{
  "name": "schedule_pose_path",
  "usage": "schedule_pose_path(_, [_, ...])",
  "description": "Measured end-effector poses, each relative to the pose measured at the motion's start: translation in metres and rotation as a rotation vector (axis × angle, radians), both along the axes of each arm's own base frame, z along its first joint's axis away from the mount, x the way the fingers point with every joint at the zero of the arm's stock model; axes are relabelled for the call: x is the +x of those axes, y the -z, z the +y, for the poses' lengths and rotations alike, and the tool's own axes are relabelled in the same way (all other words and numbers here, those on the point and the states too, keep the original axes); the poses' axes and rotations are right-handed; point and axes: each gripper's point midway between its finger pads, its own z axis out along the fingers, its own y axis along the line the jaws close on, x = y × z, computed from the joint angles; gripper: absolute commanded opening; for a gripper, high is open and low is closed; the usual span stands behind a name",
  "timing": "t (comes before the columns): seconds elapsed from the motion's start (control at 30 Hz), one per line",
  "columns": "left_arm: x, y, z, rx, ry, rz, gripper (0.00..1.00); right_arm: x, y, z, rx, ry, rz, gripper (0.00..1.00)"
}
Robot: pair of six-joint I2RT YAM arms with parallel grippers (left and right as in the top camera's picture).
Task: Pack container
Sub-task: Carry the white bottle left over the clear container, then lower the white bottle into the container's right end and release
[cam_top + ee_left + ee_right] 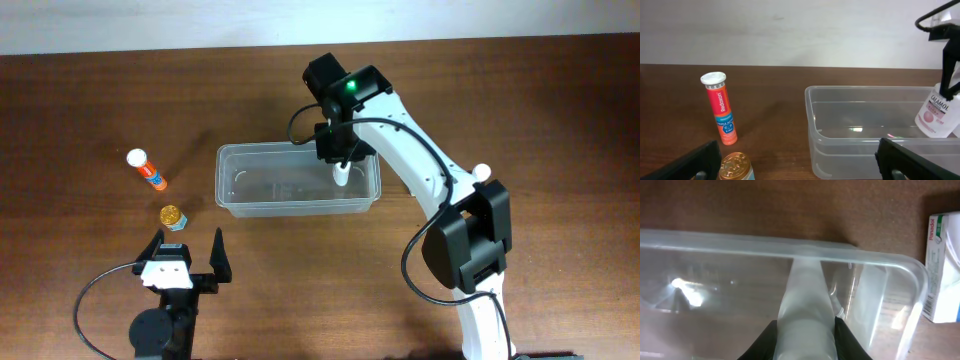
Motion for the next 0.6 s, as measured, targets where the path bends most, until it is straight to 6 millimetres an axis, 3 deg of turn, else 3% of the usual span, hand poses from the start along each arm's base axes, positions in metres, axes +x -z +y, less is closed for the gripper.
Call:
schedule_pose_path(0.23, [0.0, 0.0, 0.0, 0.0, 0.0, 0.0, 0.99, 0.003, 0.012, -0.004, -0.02, 0.039, -0.009, 0.24])
schedule_pose_path(0.6, [0.0, 0.0, 0.0, 0.0, 0.0, 0.0, 1.0, 0.008, 0.012, -0.013, -0.032, 0.07, -0.016, 0.24])
